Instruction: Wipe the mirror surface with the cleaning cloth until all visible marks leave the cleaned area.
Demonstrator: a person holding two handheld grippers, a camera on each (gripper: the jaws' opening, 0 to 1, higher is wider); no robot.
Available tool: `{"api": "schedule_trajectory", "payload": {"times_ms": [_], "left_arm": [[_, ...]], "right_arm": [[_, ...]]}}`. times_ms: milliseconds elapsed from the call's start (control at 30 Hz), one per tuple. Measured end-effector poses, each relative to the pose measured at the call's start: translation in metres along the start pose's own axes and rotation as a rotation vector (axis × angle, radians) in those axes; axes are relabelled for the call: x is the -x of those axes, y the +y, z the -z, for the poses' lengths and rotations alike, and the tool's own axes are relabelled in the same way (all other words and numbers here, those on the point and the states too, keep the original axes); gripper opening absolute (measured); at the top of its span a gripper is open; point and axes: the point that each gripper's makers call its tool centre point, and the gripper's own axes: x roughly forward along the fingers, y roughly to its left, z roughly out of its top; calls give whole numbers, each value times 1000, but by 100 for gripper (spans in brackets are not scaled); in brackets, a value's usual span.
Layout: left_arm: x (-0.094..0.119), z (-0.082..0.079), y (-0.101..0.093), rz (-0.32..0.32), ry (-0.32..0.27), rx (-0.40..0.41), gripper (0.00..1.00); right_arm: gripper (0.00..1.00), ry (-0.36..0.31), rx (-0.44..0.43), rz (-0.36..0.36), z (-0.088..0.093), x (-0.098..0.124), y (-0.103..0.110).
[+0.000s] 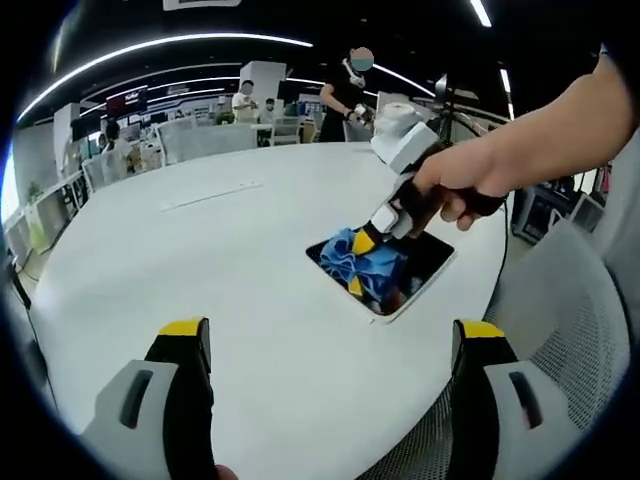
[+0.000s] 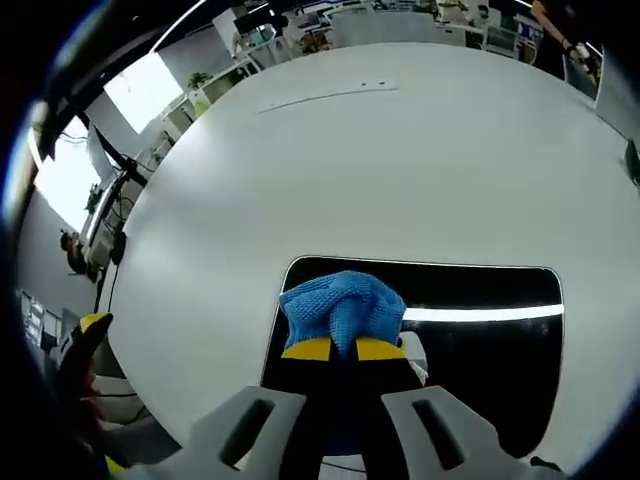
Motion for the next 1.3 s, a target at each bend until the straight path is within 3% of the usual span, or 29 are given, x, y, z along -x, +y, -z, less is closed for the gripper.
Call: {"api": "schedule_trajectory", "payload": {"times_ms": [800,1300], "left_arm": [[1,1,-2,1,3,-9,99],[1,3,-5,11,16,-18,99]], "right_arm": [[1,4,-13,-50,52,27,14],[1,31,-10,-60,70,35,19]]}}
